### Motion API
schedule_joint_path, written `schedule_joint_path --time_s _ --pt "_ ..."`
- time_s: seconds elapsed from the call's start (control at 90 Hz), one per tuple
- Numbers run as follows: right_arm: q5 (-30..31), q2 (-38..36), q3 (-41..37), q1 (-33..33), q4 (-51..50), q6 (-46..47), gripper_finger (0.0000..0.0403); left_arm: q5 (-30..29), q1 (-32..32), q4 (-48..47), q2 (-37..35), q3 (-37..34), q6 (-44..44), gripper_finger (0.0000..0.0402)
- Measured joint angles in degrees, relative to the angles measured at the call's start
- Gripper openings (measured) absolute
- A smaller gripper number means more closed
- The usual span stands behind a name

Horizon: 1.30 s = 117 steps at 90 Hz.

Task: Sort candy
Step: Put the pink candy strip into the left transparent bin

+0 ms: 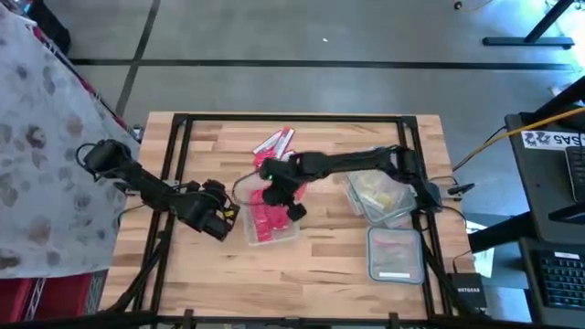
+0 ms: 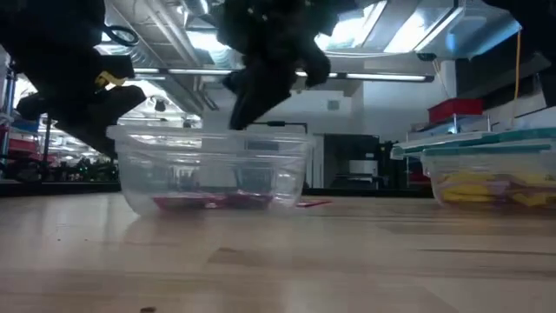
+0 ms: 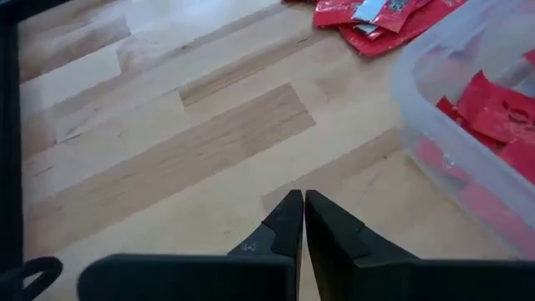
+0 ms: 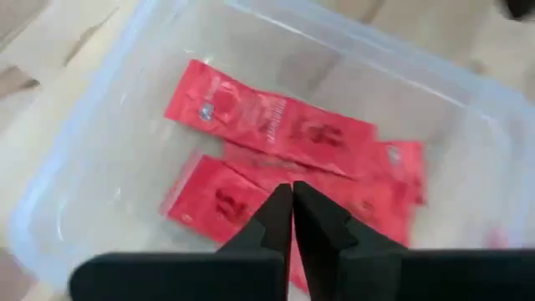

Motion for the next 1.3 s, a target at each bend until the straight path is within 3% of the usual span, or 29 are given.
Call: schedule_joint_path --time_s 0.211,0.367,0.633,0.8,0.989,1.3 --pt "0.9 -2.8 -0.2 -10.0 -11.6 -0.3 0.0016 0.4 0.0 -0.4 0.0 0.0 0.0 0.0" --pt "-1.3 -2.2 -3.3 -16.1 -14.3 -1.4 0.0063 0.3 0.0 -0.3 0.0 0.0 0.9 0.0" --pt "-1.6 -2.1 -15.1 -16.2 -6.1 -11.8 0.0185 -1.1 0.1 -0.3 0.0 0.0 1.6 0.0" --pt "2.6 -2.1 -21.7 -14.4 5.3 -13.7 0.0213 -1.3 0.1 -0.3 0.0 0.0 1.6 0.0" --pt "2.2 -2.6 -25.3 -14.3 9.5 -13.1 0.0185 -1.2 0.1 -0.2 0.0 0.0 1.5 0.0" --pt "0.6 -3.0 -27.4 -14.5 6.1 -5.9 0.0012 -1.3 0.1 0.1 0.0 0.0 1.4 0.0"
